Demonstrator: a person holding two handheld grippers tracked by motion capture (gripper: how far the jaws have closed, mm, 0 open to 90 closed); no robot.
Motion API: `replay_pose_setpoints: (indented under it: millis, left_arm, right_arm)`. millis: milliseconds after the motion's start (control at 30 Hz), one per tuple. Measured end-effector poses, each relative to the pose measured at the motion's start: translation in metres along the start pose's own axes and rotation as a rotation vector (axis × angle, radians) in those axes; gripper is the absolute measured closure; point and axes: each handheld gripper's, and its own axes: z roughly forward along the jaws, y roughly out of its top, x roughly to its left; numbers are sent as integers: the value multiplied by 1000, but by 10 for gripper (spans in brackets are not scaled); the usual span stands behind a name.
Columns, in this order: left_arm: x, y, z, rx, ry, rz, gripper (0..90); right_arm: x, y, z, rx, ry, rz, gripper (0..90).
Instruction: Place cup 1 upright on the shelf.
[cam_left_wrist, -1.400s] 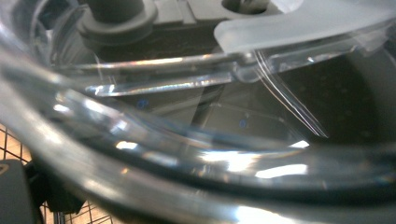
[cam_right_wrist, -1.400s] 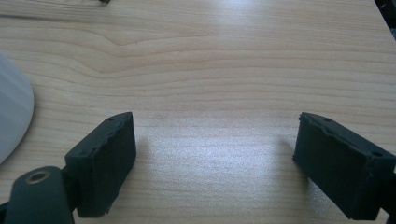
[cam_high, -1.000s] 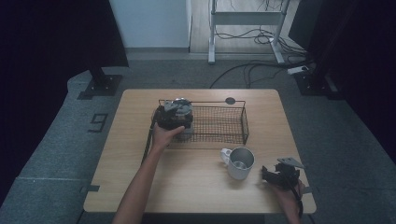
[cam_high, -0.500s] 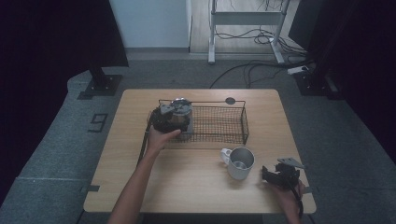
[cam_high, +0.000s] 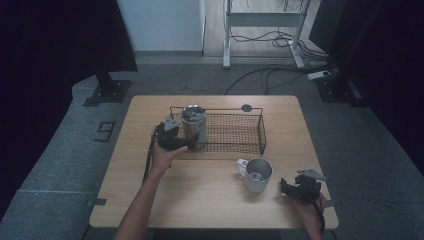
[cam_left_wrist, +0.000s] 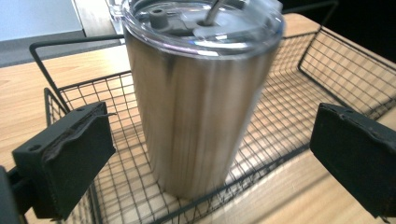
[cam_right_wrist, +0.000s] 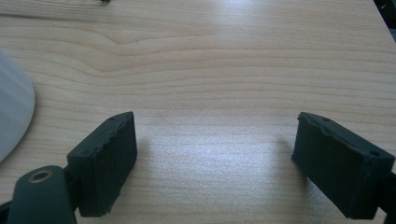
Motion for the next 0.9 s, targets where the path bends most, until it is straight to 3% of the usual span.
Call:
replay_pose_setpoints:
  millis: [233, 467, 900]
  left_arm:
    - [-4, -9, -23, -18, -30, 8, 1]
    - [-5, -25, -43, -21, -58, -16, 5]
    - [-9, -55, -69, 14, -102, -33, 8]
  right_arm:
    - [0, 0, 0, 0, 1, 0, 132]
    - [0, 0, 0, 0, 1, 0, 132]
    - [0, 0, 0, 0, 1, -1, 132]
